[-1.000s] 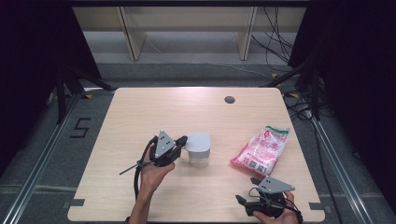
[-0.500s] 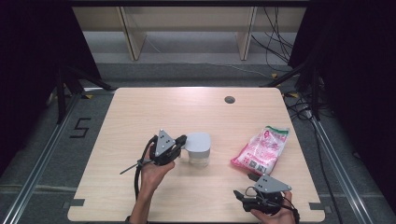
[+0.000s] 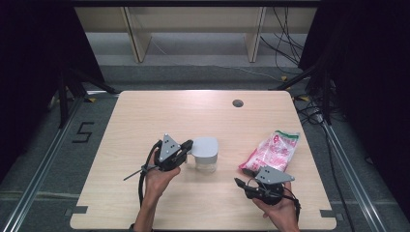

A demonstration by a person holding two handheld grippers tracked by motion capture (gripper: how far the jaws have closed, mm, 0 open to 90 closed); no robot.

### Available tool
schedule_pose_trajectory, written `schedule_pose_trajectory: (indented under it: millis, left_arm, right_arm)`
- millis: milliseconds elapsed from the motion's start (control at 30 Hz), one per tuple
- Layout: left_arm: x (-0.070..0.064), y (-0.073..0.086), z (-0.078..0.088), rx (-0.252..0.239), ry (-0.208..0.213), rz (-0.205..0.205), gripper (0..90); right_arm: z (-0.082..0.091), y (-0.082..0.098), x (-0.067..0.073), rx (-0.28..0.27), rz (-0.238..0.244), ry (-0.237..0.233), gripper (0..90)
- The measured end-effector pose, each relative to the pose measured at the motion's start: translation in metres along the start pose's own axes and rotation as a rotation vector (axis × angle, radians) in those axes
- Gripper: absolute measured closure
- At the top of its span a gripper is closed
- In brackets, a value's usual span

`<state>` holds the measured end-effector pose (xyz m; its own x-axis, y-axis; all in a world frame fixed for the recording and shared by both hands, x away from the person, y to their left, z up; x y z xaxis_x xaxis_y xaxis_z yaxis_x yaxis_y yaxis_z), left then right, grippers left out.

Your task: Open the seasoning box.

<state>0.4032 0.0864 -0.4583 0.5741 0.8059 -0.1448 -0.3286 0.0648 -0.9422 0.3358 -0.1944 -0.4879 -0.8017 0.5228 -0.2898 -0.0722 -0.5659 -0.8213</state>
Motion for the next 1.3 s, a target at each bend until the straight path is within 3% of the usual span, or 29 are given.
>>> schedule_pose_trajectory:
  millis: [133, 167, 433, 533, 633, 667, 767, 867, 900, 933, 1133, 1300]
  left_arm:
    - [0.000, 0.001, 0.000, -0.009, -0.002, 0.011, 87.3]
    - [0.000, 0.001, 0.000, -0.007, -0.004, 0.013, 87.3]
    - [0.007, 0.004, 0.000, 0.004, -0.022, 0.000, 87.3]
    - [0.007, 0.005, 0.002, 0.004, -0.012, 0.007, 86.5]
    - [0.006, 0.004, 0.002, 0.007, -0.016, -0.004, 86.4]
    - [0.006, 0.003, 0.003, 0.018, -0.010, -0.018, 86.7]
    - [0.002, 0.002, 0.004, 0.014, -0.005, -0.012, 86.5]
    - [0.001, 0.001, 0.004, 0.015, -0.002, -0.012, 86.6]
    - [0.001, 0.001, 0.004, 0.016, -0.002, -0.009, 86.7]
    - [0.001, 0.001, 0.004, 0.018, -0.005, -0.009, 86.7]
    - [0.001, 0.002, 0.005, 0.018, -0.011, -0.009, 86.7]
    - [0.003, 0.002, 0.005, 0.016, -0.003, -0.005, 86.0]
  right_arm:
    - [-0.010, -0.005, -0.006, 0.009, -0.009, -0.016, 69.1]
    - [-0.012, -0.007, -0.007, 0.011, -0.033, -0.010, 71.7]
    - [-0.025, -0.018, -0.020, -0.009, -0.003, -0.011, 85.5]
    - [-0.031, -0.025, -0.021, -0.024, -0.012, -0.015, 87.1]
    - [-0.037, -0.036, -0.021, -0.047, 0.018, -0.029, 88.1]
    - [-0.039, -0.039, -0.021, -0.053, 0.005, -0.025, 88.7]
    - [-0.046, -0.049, -0.021, -0.057, 0.035, -0.025, 90.0]
    - [-0.050, -0.055, -0.023, -0.065, 0.032, -0.031, 90.0]
    - [-0.050, -0.056, -0.022, -0.056, 0.004, -0.028, 90.0]
    - [-0.051, -0.058, -0.023, -0.067, 0.029, -0.026, 90.0]
    - [-0.057, -0.062, -0.020, -0.058, 0.003, -0.051, 90.0]
    - [-0.056, -0.066, -0.020, -0.074, 0.014, -0.029, 90.0]
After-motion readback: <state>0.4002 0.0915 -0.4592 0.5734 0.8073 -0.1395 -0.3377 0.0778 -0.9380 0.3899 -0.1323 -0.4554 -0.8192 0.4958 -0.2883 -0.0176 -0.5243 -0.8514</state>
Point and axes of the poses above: each handheld gripper's, and its own axes: z roughly backward along the jaws, y roughly out of its underside, x roughly to its left, the point moved 3 cm from there along -z, roughly forward along the jaws, and after that the axes turned 14 degrees about z, right-handed, at the moved point
